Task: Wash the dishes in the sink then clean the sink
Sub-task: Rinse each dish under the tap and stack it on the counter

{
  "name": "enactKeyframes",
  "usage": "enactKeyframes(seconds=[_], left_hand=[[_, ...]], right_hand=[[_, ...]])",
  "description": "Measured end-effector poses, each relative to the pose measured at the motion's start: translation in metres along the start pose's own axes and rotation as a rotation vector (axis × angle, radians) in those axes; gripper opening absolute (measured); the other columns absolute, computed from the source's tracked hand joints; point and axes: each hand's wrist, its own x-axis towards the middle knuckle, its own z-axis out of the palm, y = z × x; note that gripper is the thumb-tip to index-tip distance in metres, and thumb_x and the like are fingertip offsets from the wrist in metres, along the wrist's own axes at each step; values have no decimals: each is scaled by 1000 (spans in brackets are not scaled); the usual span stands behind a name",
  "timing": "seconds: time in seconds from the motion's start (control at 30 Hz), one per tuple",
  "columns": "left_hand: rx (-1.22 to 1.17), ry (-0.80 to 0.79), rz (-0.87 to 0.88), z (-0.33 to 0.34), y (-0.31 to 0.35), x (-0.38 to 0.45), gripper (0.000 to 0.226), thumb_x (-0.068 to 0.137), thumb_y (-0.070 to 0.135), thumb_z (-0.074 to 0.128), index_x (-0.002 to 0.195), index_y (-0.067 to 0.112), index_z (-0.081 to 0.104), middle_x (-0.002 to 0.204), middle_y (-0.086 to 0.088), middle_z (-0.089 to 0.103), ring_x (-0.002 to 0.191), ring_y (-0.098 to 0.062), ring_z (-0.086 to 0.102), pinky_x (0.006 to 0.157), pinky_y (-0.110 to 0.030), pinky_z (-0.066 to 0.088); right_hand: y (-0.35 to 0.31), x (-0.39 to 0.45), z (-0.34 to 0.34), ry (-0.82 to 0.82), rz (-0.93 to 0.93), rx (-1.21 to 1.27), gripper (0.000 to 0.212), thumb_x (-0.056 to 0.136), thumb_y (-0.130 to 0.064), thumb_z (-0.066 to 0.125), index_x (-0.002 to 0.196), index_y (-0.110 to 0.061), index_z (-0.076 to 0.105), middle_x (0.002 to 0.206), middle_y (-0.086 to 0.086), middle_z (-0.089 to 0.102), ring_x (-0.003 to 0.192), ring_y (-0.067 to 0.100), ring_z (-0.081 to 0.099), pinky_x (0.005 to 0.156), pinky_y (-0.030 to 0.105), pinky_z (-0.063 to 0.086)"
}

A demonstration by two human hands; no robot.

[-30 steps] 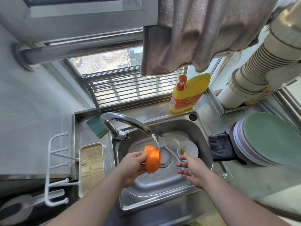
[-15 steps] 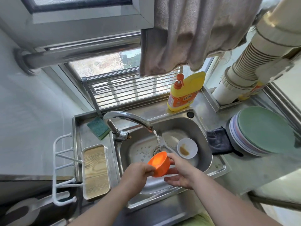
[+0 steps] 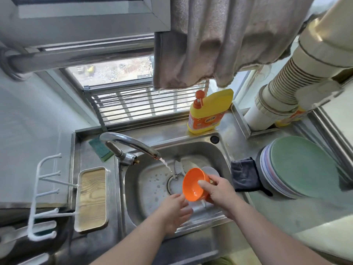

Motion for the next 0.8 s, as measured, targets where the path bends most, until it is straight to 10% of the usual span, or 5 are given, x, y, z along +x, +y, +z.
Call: enactKeyframes(seconds=[0.3,0.43,0.67,0.8], left_hand=[[-349,161,40,88,3,17,23,110,20,50,130,9,54,118,-17,61,96,-35,73,64,-41,64],[-298,325,166,117,7,23,33,109,30,52,136,12,52,120,-16,60,97,-34,73,72,-41,62],[-238,-9,249,192,32,-8,46,103,47,60,129,9,68,121,-22,73,91,-30,75,93,-42,60],[-47,-162,330,244,39,-6,37,103,40,64,132,17,64,113,-18,76,93,-30,75,94,-44,61]], right_hand=[[6,19,-76,-5,-247,-441,61,77,-48,83,133,-47,60,108,-9,65,100,10,63,90,29,52],[12,31,-112,-108,-91,42,50,80,-44,81,127,-34,70,105,-4,75,99,15,71,98,43,58],[5,21,-183,-119,57,509,23,108,-26,52,121,-15,67,114,21,71,100,37,72,72,43,63],[9,13,-245,137,-55,305,22,108,-24,49,104,-19,71,99,11,71,87,23,69,66,38,62]])
